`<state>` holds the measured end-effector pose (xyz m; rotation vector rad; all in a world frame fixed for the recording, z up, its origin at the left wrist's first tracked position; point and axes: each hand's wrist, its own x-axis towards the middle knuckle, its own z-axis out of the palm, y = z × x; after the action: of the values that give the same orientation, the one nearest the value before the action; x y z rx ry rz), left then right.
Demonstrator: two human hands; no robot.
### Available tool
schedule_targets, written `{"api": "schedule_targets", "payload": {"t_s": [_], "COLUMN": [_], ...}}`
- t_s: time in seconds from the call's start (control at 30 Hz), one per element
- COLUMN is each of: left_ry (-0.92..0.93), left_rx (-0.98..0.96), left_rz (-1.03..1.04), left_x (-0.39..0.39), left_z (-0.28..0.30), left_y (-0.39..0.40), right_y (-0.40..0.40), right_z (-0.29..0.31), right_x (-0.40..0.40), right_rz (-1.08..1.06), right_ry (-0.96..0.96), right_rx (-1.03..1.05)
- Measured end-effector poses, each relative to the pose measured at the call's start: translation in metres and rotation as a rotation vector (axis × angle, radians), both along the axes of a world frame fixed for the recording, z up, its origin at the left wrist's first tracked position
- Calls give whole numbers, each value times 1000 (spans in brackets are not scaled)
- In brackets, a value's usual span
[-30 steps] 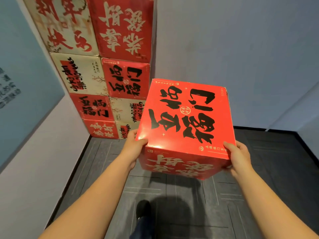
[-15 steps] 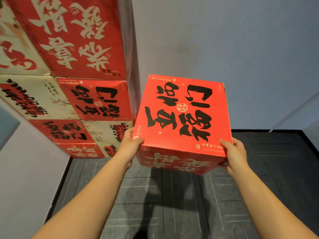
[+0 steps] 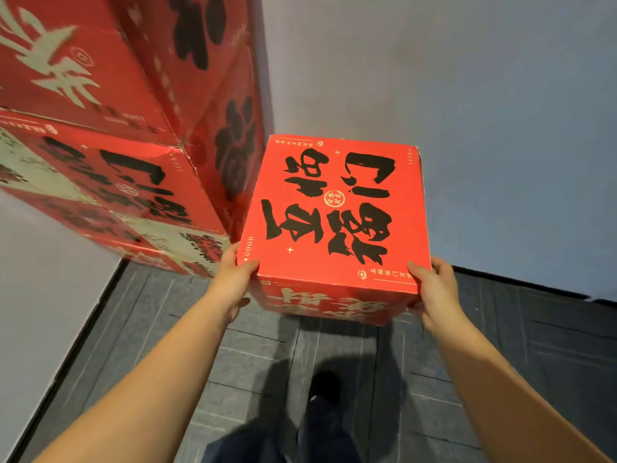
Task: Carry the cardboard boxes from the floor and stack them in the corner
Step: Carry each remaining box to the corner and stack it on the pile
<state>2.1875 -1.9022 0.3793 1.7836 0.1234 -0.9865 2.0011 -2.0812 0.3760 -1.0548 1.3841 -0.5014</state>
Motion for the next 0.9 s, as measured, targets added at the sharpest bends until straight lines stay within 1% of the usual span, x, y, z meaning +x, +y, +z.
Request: {"api": "schedule_targets", "payload": {"t_s": [0.17,0.33,0.43,0.57,0.73,0.9], "left_ry": [63,85,111,83,43,72], "left_rx": [88,115,100,45,-55,-50], "left_rz": [162,163,171,222,272,299], "left_x": [21,49,59,64,72,80], "left_z": [-36,-78,-103,-129,-153,-174], "left_y": [-24,-38,-42,-48,-56,-61], "right_y": [-41,-57,-61,-64,-64,-66], "right_z": [-42,-94,-123,-151,-173,-187], "right_x": [39,68,80,90,95,98], "right_rz": [94,132,112,85,81,102], "right_ry": [81,114,92,63,-3,-91], "right_rx": [62,80,89,80,124,168]}}
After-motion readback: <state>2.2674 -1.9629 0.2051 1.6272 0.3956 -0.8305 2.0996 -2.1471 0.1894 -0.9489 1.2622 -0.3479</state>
